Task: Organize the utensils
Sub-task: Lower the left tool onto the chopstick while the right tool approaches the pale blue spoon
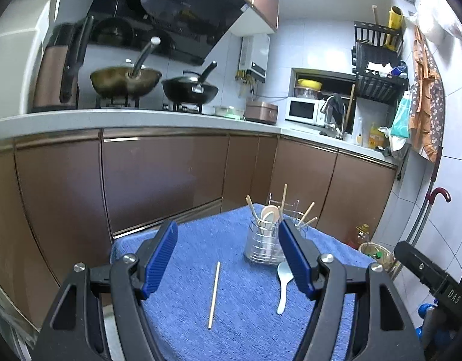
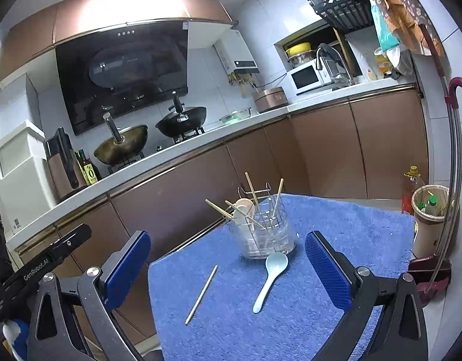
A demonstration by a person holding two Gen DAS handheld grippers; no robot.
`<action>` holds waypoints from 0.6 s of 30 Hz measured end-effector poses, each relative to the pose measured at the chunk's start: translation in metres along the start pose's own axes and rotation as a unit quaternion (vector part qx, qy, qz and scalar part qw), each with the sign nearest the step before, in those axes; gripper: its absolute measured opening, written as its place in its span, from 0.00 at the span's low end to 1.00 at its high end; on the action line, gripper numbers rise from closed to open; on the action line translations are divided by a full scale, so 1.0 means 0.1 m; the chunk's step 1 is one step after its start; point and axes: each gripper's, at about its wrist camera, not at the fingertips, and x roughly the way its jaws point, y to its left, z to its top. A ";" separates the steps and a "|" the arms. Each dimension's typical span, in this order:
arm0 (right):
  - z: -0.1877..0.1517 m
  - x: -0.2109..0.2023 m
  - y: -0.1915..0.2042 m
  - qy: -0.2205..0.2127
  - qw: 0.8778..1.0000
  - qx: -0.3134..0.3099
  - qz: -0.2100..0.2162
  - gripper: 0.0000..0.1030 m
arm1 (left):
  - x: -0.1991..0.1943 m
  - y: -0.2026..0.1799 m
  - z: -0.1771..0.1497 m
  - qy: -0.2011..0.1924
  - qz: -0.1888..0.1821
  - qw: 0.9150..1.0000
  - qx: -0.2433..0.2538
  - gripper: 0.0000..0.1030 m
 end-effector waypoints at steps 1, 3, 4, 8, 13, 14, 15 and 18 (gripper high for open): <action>-0.01 0.02 -0.01 0.003 1.000 0.000 -0.001 0.97 | 0.04 0.00 -0.01 0.005 -0.001 1.000 -0.002 0.66; -0.05 0.08 -0.05 0.011 1.000 0.002 -0.004 0.94 | 0.13 0.02 -0.04 0.019 -0.006 1.000 -0.009 0.66; -0.06 0.11 -0.07 0.015 1.000 0.004 -0.005 0.93 | 0.18 0.02 -0.06 0.025 -0.006 1.000 -0.012 0.66; -0.12 0.26 -0.19 0.034 0.999 0.014 -0.011 0.91 | 0.39 0.04 -0.13 0.052 -0.004 0.998 -0.018 0.66; -0.20 0.46 -0.37 0.062 0.998 0.028 -0.016 0.86 | 0.77 0.06 -0.27 0.100 -0.012 0.995 -0.021 0.66; -0.21 0.49 -0.40 0.066 0.997 0.030 -0.017 0.85 | 0.83 0.07 -0.30 0.109 -0.013 0.994 -0.022 0.66; -0.24 0.54 -0.45 0.073 0.997 0.034 -0.018 0.84 | 0.91 0.07 -0.33 0.120 -0.012 0.992 -0.023 0.66; -0.28 0.66 -0.54 0.090 0.995 0.040 -0.021 0.80 | 1.15 0.11 -0.43 0.148 -0.011 0.989 -0.026 0.66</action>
